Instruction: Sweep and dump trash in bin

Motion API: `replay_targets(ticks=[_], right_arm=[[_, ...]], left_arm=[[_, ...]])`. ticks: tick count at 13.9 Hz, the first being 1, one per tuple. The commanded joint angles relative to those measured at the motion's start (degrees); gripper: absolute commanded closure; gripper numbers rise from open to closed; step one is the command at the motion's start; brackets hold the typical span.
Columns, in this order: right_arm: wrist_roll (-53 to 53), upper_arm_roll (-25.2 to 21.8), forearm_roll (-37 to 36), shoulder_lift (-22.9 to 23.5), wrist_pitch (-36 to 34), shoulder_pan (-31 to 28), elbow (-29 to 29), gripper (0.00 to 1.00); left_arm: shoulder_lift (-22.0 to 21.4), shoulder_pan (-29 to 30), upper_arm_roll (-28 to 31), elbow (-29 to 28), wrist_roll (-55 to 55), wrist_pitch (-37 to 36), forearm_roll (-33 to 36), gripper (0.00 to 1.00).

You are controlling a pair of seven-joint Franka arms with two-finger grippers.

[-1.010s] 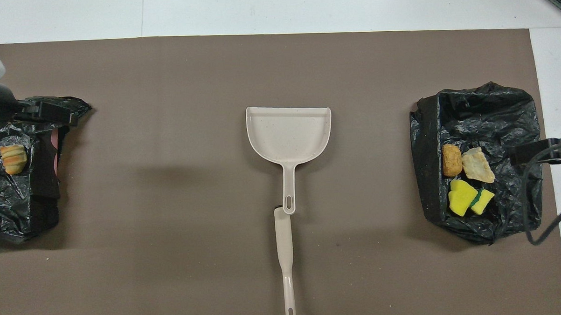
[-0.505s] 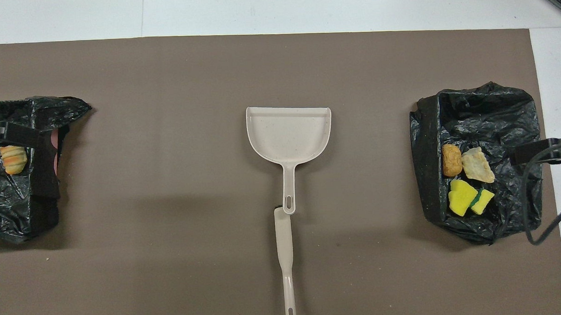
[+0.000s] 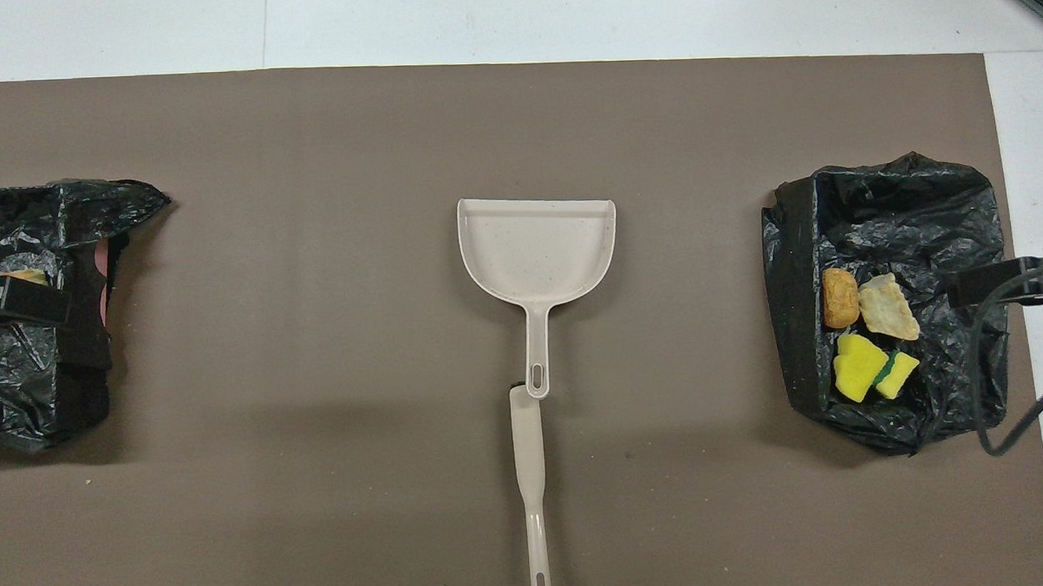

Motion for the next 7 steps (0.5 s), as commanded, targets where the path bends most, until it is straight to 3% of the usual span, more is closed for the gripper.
replay_targets(ticks=[1,7], right_arm=[[-1.13,0.01,-0.09,-0.41,-1.16,-0.15,0.34,0.00],[-1.13,0.01,-0.09,-0.41,-1.16,-0.15,0.34,0.00]], left_arm=[[-2.35,-0.73,0.05,-2.85,-1.17,1.99,0.67,0.00],[-2.26,-0.73,-0.48,-2.85,-0.64,2.25,0.66,0.00]])
